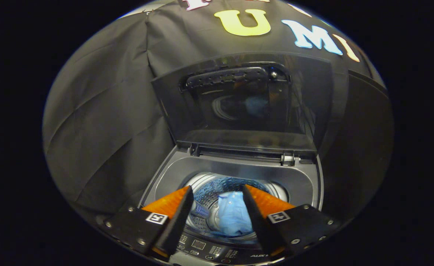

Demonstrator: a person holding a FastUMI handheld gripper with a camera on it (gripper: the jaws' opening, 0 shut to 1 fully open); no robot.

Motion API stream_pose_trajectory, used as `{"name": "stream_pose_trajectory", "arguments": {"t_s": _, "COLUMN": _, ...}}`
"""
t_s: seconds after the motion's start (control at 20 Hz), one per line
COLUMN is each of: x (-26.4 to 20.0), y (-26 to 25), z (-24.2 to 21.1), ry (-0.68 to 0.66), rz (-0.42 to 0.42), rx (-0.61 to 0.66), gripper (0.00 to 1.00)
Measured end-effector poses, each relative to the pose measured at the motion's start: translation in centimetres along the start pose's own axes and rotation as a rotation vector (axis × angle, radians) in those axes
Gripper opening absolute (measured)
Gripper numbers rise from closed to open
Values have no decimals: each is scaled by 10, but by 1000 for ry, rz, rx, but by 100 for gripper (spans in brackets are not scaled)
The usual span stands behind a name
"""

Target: Put the clothes into the washing machine and then close the washing machine lid.

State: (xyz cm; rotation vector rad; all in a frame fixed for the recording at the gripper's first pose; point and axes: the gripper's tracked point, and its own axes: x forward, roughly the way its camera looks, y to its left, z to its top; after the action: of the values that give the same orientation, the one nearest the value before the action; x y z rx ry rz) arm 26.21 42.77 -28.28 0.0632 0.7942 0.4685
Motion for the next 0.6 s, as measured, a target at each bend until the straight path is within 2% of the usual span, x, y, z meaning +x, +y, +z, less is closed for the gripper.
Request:
{"name": "stream_pose_trajectory", "arguments": {"t_s": 0.1, "x": -5, "y": 0, "z": 9, "ry": -45, "rz": -13, "rx": -15, "gripper": 95}}
{"name": "stream_pose_trajectory", "arguments": {"t_s": 0.6, "x": -48, "y": 8, "z": 98, "ry": -362, "rz": -82, "rx": -57, "gripper": 94}}
